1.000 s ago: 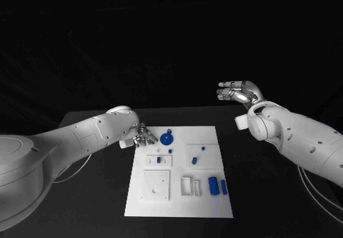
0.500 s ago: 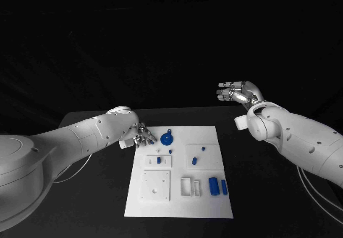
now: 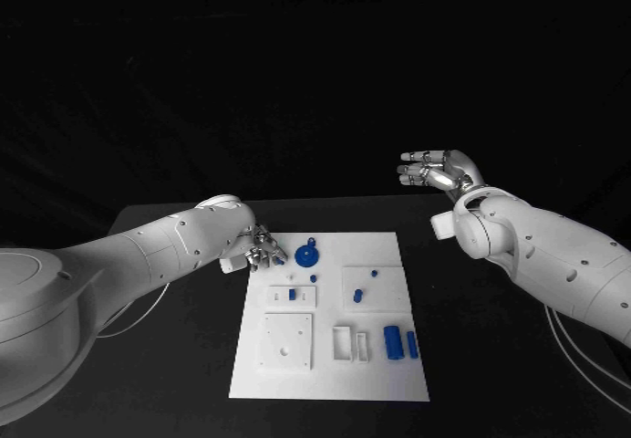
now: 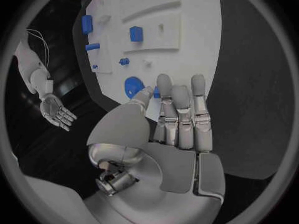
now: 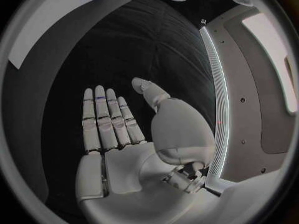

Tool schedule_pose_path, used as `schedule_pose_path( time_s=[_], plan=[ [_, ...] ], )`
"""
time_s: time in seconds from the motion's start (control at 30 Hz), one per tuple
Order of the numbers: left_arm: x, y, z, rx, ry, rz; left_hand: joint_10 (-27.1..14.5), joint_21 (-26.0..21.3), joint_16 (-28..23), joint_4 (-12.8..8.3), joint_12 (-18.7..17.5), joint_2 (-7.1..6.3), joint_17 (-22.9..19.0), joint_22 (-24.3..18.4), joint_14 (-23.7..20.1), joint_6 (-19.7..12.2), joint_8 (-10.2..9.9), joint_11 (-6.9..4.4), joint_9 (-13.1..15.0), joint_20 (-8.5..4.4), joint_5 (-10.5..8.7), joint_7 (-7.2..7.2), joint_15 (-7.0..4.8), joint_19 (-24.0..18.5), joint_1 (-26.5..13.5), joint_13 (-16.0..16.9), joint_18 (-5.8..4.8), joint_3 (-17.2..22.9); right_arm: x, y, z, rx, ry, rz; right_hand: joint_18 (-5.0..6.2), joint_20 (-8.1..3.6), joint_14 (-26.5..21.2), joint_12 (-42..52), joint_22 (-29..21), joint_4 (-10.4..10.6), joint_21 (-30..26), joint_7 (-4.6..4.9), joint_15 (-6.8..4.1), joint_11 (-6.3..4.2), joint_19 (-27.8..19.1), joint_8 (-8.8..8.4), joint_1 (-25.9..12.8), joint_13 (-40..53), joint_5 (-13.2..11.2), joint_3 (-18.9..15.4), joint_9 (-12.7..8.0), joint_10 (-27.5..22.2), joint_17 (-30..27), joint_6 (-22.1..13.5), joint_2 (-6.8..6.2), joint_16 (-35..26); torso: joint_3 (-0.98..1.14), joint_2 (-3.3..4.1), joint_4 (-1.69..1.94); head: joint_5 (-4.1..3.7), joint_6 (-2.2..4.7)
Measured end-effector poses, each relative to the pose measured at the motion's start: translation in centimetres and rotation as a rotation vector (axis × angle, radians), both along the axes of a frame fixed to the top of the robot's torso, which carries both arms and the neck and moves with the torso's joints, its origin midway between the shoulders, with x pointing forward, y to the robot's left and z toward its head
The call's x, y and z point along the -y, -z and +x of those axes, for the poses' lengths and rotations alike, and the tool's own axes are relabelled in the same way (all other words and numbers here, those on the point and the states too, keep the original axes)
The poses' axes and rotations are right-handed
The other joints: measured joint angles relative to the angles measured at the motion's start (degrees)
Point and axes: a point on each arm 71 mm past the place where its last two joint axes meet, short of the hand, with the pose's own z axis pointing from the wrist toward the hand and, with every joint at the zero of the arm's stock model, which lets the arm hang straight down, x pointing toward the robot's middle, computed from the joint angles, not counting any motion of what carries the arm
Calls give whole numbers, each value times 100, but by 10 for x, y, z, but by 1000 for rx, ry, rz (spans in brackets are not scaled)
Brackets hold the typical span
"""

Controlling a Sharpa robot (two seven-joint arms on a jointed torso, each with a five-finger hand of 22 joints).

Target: Assemble the parts on the task board

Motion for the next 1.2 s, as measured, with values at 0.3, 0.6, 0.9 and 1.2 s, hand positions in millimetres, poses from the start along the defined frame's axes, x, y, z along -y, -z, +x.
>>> schedule_pose_path(
  time_s=[0.3,0.6,0.9,1.2],
  plan=[
    [-1,0,0,6,-6,-5,32,1,49,-209,22,112,28,0,-21,22,187,-32,256,0,-1,-63,-20,0,223,0,0,161,1,1,0,-3,2,-1,0,0,0,0,0,18,0,0,0,0,0,0,0,0,23,-18,0,0,0,-41,0,0,0,0,2,-5,-5],
    [-2,0,0,17,-12,-11,131,90,49,-433,22,141,98,-1,23,50,200,-69,473,-21,267,-69,-64,-21,252,1,0,473,1,1,1,-7,2,-2,0,-1,0,0,0,32,0,0,0,1,-1,0,0,0,23,-32,0,-1,0,-41,0,0,-1,-1,2,2,-1],
    [-9,-1,-4,34,-25,-27,137,202,71,-468,-46,179,176,3,105,76,246,-76,561,-44,488,-43,-83,1,213,1,0,565,3,2,1,-10,2,-3,0,-20,0,0,0,40,0,0,0,21,-20,0,0,0,22,-40,0,-21,0,-41,0,0,1,-6,10,15,-5],
    [-18,-5,-18,69,-33,-56,141,289,66,-471,-68,189,208,3,185,122,190,-80,803,-64,554,3,-112,21,202,8,0,568,7,2,0,-12,8,-7,0,-20,0,0,0,40,0,0,0,21,-20,0,0,0,22,-40,0,-21,0,-41,0,0,8,-22,46,16,-20]
  ],
)
